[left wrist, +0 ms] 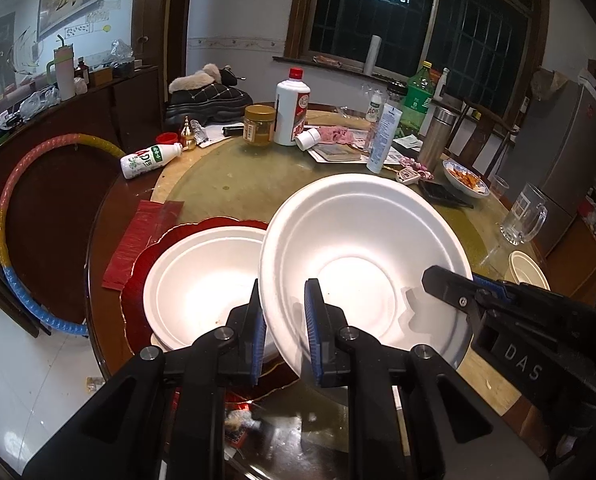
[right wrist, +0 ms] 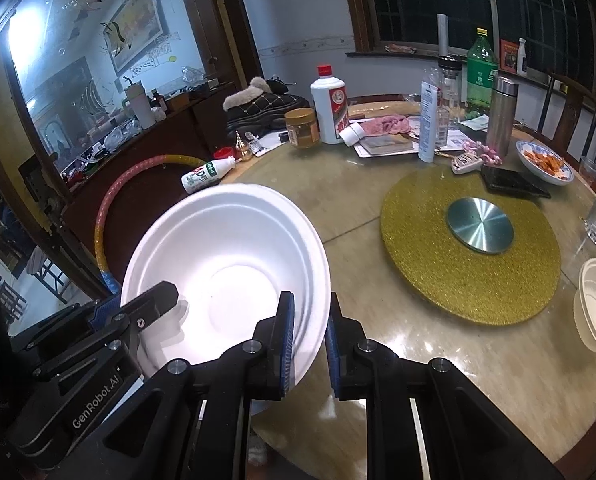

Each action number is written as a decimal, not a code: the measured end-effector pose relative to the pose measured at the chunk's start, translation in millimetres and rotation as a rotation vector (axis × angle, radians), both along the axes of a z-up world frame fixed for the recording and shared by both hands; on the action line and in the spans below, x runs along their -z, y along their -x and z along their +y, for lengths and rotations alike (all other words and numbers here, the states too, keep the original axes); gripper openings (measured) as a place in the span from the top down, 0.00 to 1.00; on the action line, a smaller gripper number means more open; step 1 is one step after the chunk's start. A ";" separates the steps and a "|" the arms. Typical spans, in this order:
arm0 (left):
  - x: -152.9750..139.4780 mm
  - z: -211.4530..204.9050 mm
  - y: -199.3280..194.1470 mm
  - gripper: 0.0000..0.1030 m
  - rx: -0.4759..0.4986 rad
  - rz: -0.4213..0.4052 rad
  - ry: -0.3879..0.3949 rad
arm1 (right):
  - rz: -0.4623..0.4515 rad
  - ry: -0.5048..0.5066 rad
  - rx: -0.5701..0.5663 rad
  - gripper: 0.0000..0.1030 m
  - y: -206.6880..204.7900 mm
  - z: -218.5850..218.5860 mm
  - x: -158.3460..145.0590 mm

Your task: Organize plates and bowls

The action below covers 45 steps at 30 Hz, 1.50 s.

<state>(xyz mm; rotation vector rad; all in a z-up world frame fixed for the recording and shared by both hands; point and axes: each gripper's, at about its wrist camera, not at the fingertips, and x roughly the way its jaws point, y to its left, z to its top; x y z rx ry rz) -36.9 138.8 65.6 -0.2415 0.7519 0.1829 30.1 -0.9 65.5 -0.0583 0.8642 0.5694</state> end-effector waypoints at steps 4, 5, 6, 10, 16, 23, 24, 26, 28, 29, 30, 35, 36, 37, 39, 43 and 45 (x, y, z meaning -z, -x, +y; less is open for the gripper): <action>-1.6 8.4 -2.0 0.85 -0.005 0.014 0.004 | 0.004 -0.010 -0.014 0.85 -5.8 8.4 -3.2; -2.0 10.7 -1.5 0.85 -0.007 0.014 0.007 | 0.005 -0.010 -0.017 0.85 -7.2 10.1 -3.7; -3.2 14.3 -2.1 0.85 -0.012 0.014 0.005 | 0.007 -0.012 -0.022 0.85 -8.6 12.2 -4.1; -5.8 25.0 -3.4 0.85 -0.027 0.014 0.001 | 0.008 -0.004 -0.048 0.85 -10.9 24.6 -6.3; -6.3 41.1 -3.6 0.85 -0.062 0.022 -0.007 | 0.031 -0.004 -0.092 0.85 -19.5 46.8 -3.5; -1.3 55.4 -3.3 0.85 -0.099 0.038 -0.009 | 0.055 -0.004 -0.127 0.85 -25.0 68.7 3.8; 0.2 56.4 -3.8 0.85 -0.102 0.042 -0.013 | 0.055 -0.002 -0.129 0.85 -25.6 70.9 4.2; 3.5 58.5 -5.4 0.85 -0.106 0.049 -0.019 | 0.059 0.001 -0.131 0.85 -27.2 74.5 6.0; 8.3 61.2 -7.3 0.85 -0.110 0.061 -0.019 | 0.066 0.006 -0.133 0.85 -28.8 77.5 9.1; 10.9 62.1 -8.1 0.85 -0.114 0.067 -0.023 | 0.071 0.011 -0.134 0.85 -30.0 79.5 11.8; 14.7 63.6 -9.4 0.85 -0.117 0.078 -0.022 | 0.079 0.014 -0.136 0.86 -31.5 81.4 14.9; 24.6 67.4 -10.6 0.85 -0.127 0.102 -0.024 | 0.100 0.043 -0.142 0.86 -35.4 90.6 26.9; 25.2 67.9 -10.6 0.85 -0.128 0.104 -0.025 | 0.101 0.049 -0.143 0.86 -36.1 92.4 27.9; 26.7 69.1 -10.9 0.85 -0.131 0.107 -0.025 | 0.102 0.056 -0.145 0.86 -36.3 94.4 29.3; 29.6 71.0 -12.1 0.85 -0.130 0.115 -0.020 | 0.101 0.068 -0.147 0.86 -35.7 97.7 31.0; 34.2 74.0 -12.2 0.85 -0.133 0.124 -0.010 | 0.104 0.080 -0.149 0.86 -34.1 100.7 34.2; 35.8 74.2 -12.8 0.85 -0.133 0.128 -0.008 | 0.104 0.084 -0.148 0.86 -33.8 101.8 35.0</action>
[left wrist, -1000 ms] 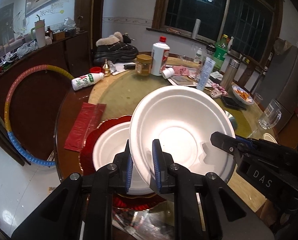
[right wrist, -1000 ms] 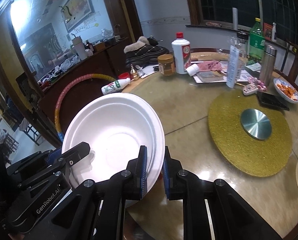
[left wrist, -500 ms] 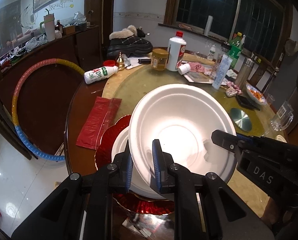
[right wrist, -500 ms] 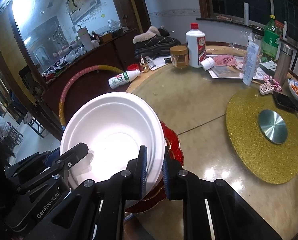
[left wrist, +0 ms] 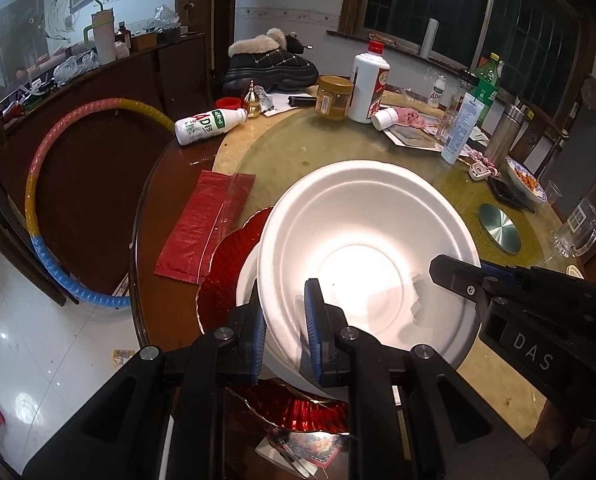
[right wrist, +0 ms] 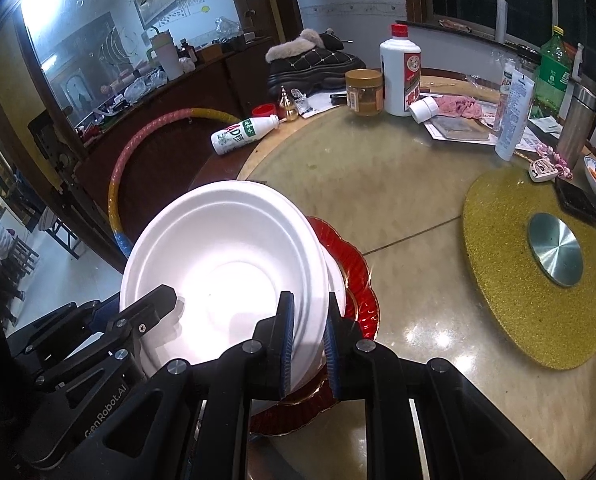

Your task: Organize plates and bowls

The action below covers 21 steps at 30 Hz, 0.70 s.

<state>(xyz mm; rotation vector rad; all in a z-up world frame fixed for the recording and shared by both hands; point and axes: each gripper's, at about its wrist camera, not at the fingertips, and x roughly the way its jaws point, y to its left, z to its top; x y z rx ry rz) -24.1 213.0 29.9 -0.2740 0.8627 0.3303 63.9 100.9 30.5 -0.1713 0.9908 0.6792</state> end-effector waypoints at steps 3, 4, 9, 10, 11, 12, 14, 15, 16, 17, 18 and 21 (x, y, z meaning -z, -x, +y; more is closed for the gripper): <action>1.2 0.0 -1.4 0.85 0.001 0.004 0.000 | 0.003 0.004 0.001 0.86 -0.1 1.7 1.2; 1.5 0.3 -1.6 0.85 0.001 0.005 0.001 | 0.004 0.004 0.002 0.86 -0.6 1.6 1.6; 2.9 0.8 -2.8 0.85 0.000 0.008 -0.001 | 0.004 0.005 0.003 0.86 -0.6 1.8 2.1; 3.2 1.0 -3.4 0.85 0.000 0.009 -0.003 | 0.004 0.006 0.003 0.86 -0.6 1.7 2.2; 2.9 1.1 -3.5 0.85 0.000 0.009 -0.004 | 0.005 0.006 0.003 0.86 -1.0 1.6 2.4; 2.6 1.3 -3.3 0.85 0.000 0.007 -0.003 | 0.004 0.005 0.003 0.86 -0.4 1.7 2.2; 1.4 2.2 -3.5 0.85 -0.002 0.002 -0.006 | 0.001 0.005 0.001 0.86 -0.5 1.8 1.4; 0.4 2.5 -3.0 0.85 -0.004 -0.001 -0.007 | 0.001 0.005 0.001 0.86 -1.0 2.9 1.0; -0.4 2.8 -2.7 0.85 -0.006 -0.003 -0.009 | -0.001 0.004 0.000 0.86 -1.6 3.4 0.4; -0.7 3.8 -3.2 0.85 -0.008 -0.004 -0.012 | -0.003 0.002 -0.001 0.86 -2.1 4.0 -0.8; -1.0 3.9 -3.0 0.85 -0.010 -0.003 -0.013 | -0.005 0.003 -0.003 0.86 -2.3 4.8 -1.3; 2.0 6.0 -3.5 0.85 -0.013 0.007 -0.009 | -0.007 0.005 -0.007 0.85 -2.6 7.2 -1.2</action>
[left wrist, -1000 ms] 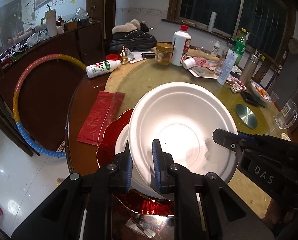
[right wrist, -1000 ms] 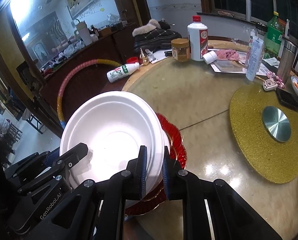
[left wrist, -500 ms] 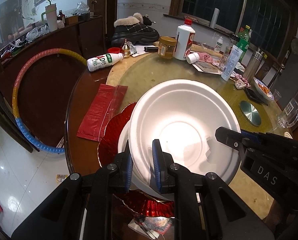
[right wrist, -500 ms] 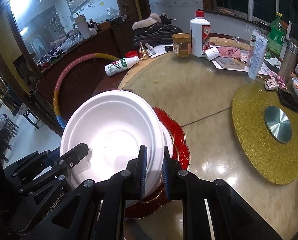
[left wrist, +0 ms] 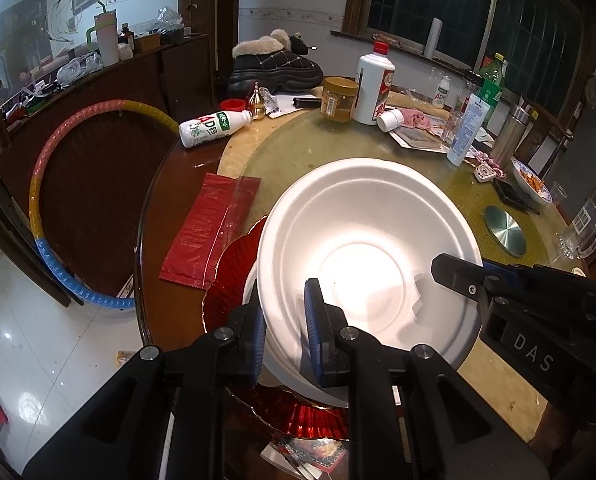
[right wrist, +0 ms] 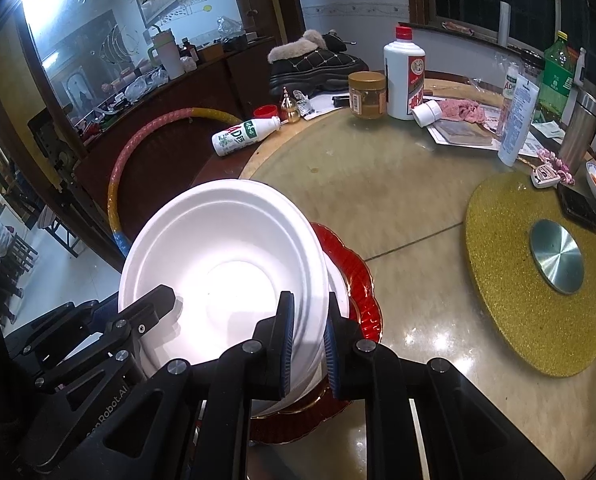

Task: Organize plates and bowls
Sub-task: 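Open both grippers and release the white bowl rim on the stack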

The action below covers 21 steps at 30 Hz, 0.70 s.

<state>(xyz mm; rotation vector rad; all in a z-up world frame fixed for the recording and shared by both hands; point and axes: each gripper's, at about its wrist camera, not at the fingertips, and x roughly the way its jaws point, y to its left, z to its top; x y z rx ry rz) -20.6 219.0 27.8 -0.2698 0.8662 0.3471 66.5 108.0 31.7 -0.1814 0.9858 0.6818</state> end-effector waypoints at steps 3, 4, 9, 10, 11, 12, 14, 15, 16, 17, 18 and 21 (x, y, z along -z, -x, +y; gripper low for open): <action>2.4 1.8 -0.1 0.85 0.000 0.009 0.018 | 0.008 0.003 -0.004 0.85 -0.7 0.9 2.9; 2.3 1.8 -0.1 0.85 -0.002 0.011 0.023 | 0.013 0.001 -0.006 0.84 -0.8 1.0 3.4; 3.1 4.3 0.2 0.85 -0.010 0.015 0.039 | 0.021 -0.001 -0.016 0.83 -0.1 2.3 4.1; 3.0 3.9 0.3 0.84 -0.009 0.015 0.042 | 0.025 -0.003 -0.016 0.83 -0.9 2.0 4.5; 3.1 3.9 0.6 0.84 -0.009 0.016 0.042 | 0.027 -0.004 -0.014 0.83 -1.2 2.0 4.9; 3.4 3.7 1.0 0.83 -0.009 0.016 0.040 | 0.027 -0.003 -0.014 0.83 -1.2 2.2 5.2; 3.9 4.4 1.8 0.82 -0.008 0.016 0.046 | 0.029 -0.003 -0.013 0.83 -1.6 2.0 5.8; 3.5 4.5 1.9 0.82 -0.009 0.015 0.044 | 0.030 -0.002 -0.014 0.83 -1.2 1.9 5.9; 3.7 4.2 0.9 0.82 -0.010 0.015 0.041 | 0.029 -0.003 -0.014 0.81 -1.1 2.0 5.7; 3.5 3.9 0.6 0.82 -0.012 0.016 0.039 | 0.028 -0.003 -0.016 0.79 -0.9 2.3 5.3; 3.4 4.4 0.5 0.82 -0.016 0.016 0.038 | 0.026 -0.003 -0.016 0.75 -0.2 2.8 4.9; 1.8 6.5 1.7 0.71 -0.029 0.008 0.040 | 0.006 0.005 -0.012 0.66 0.3 3.3 3.4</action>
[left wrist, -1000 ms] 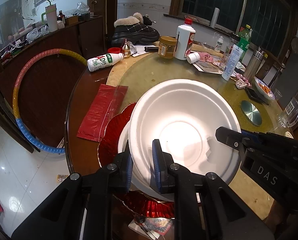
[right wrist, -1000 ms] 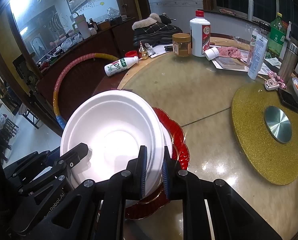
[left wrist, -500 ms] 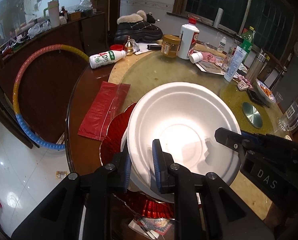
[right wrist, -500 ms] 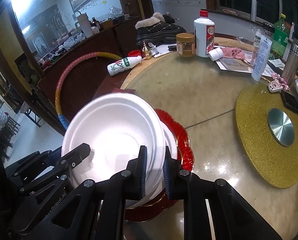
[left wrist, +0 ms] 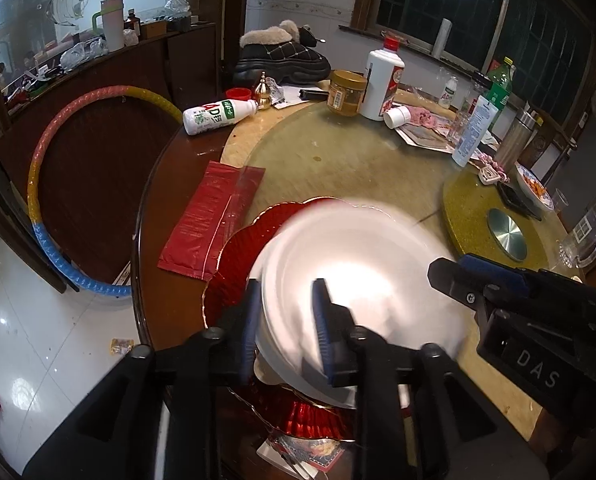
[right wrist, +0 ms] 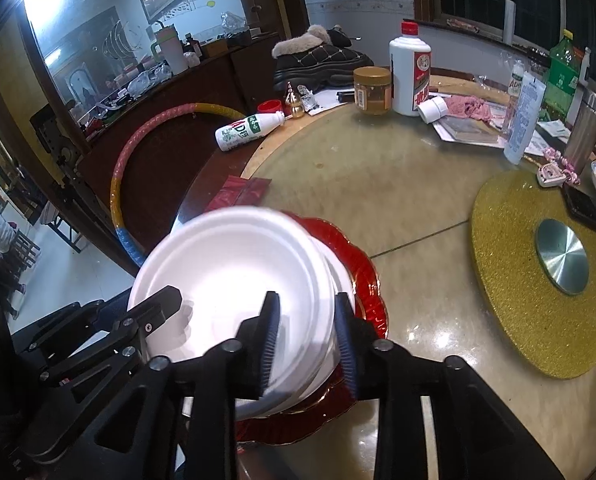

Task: Organize plates and bowls
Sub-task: 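Open both grippers and release the white bowl rim on the stack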

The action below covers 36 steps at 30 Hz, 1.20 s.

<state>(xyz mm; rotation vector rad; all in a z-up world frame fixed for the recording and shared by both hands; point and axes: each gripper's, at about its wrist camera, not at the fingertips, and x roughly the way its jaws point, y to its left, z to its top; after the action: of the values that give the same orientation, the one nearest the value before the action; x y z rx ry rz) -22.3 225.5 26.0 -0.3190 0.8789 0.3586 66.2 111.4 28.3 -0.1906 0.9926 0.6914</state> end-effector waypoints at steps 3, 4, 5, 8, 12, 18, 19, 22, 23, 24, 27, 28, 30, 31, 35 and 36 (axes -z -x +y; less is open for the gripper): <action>-3.0 1.8 3.2 0.69 -0.014 -0.019 0.005 | -0.006 -0.005 0.001 0.64 0.5 -1.5 -1.5; -4.1 1.8 3.9 0.69 -0.020 -0.023 0.000 | -0.006 -0.007 0.002 0.64 0.4 -2.1 -2.0; -5.7 1.5 5.0 0.69 -0.025 -0.029 -0.009 | -0.007 -0.010 0.003 0.64 0.3 -2.8 -2.6; -10.7 -0.7 7.2 0.59 -0.037 -0.044 -0.040 | -0.010 -0.025 0.003 0.63 0.8 -5.0 -4.8; -14.2 -6.3 7.5 0.49 -0.029 -0.054 -0.075 | -0.011 -0.044 0.007 0.45 0.9 -7.9 -6.0; -13.6 -5.8 6.6 0.48 -0.038 -0.044 -0.083 | -0.002 -0.055 -0.006 0.44 2.5 -8.4 -6.0; -13.6 -5.7 6.0 0.48 -0.039 -0.041 -0.086 | -0.003 -0.054 -0.006 0.44 3.0 -8.1 -5.7; -12.5 -6.0 5.8 0.45 -0.042 -0.034 -0.098 | -0.003 -0.048 -0.005 0.44 2.9 -7.7 -3.6; -11.8 -5.7 5.9 0.45 -0.043 -0.032 -0.099 | -0.001 -0.044 -0.003 0.44 2.4 -7.4 -2.7; -11.3 -5.8 5.7 0.44 -0.045 -0.030 -0.101 | 0.000 -0.040 -0.001 0.44 1.9 -7.1 -1.3; -8.2 -4.5 4.1 0.44 -0.046 -0.017 -0.100 | 0.002 -0.015 0.004 0.41 1.3 -5.8 2.8; -6.3 -3.6 3.1 0.43 -0.046 -0.011 -0.098 | 0.003 -0.009 0.006 0.40 0.7 -5.7 4.3; -2.0 -1.1 0.4 0.41 -0.048 0.009 -0.083 | 0.009 0.005 0.007 0.38 -0.7 -5.5 7.2; -0.7 -0.2 0.0 0.40 -0.050 0.013 -0.075 | 0.011 0.012 0.005 0.36 -1.1 -5.4 8.6; 2.5 2.0 -0.8 0.34 -0.060 0.031 -0.054 | 0.020 0.012 0.013 0.27 -3.9 -9.9 10.6; 1.4 1.7 -0.4 0.32 -0.062 0.030 -0.055 | 0.023 0.006 0.014 0.26 -4.0 -11.3 10.2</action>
<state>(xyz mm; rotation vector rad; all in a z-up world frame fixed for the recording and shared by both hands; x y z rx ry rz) -21.9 227.2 24.6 -0.2915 0.8882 0.4456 70.2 100.1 18.1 -0.1812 1.0167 0.6794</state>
